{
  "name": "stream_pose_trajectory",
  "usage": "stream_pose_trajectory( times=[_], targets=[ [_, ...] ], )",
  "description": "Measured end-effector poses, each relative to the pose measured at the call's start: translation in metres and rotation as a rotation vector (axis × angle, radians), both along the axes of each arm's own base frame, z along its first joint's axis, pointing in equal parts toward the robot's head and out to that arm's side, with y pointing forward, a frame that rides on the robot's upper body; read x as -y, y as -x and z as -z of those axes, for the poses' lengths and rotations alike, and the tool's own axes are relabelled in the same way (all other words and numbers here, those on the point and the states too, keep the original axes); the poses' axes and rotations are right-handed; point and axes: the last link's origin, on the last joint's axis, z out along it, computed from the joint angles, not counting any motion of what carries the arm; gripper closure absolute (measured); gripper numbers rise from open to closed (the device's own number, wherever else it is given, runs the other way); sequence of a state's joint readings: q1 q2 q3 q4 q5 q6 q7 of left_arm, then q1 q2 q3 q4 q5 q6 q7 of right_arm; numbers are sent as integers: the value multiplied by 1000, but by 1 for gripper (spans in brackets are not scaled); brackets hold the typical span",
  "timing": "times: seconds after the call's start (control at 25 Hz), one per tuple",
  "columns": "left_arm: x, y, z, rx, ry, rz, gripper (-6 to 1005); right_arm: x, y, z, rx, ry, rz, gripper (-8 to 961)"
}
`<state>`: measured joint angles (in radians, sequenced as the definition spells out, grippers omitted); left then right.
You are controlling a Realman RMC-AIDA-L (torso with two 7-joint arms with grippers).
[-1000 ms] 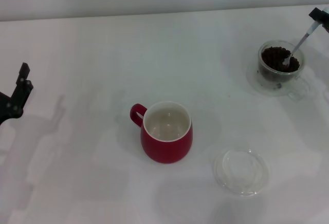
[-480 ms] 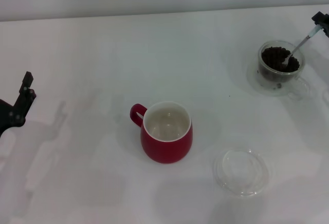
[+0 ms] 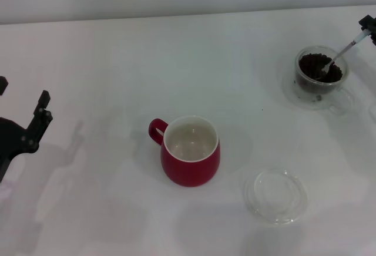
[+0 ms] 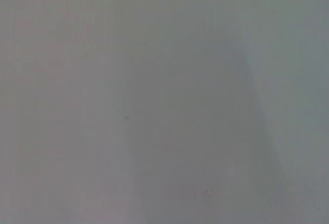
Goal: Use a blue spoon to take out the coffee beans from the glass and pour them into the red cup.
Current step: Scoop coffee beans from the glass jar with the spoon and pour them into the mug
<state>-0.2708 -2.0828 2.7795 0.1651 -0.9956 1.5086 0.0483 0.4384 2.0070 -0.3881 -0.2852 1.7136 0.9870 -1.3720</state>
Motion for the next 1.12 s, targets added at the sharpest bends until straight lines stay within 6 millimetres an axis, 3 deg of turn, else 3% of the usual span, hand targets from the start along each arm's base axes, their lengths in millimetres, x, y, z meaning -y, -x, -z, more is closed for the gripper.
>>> stream_pose_trajectory(
  times=[0.88, 1.12],
  targets=[
    [0, 2, -2, -17, -11, 0, 289, 16, -9, -12, -112, -74, 16, 803],
    [-2, 1, -3, -19, -11, 5, 289, 19, -3, -14, -132, -87, -30, 803]
  ],
)
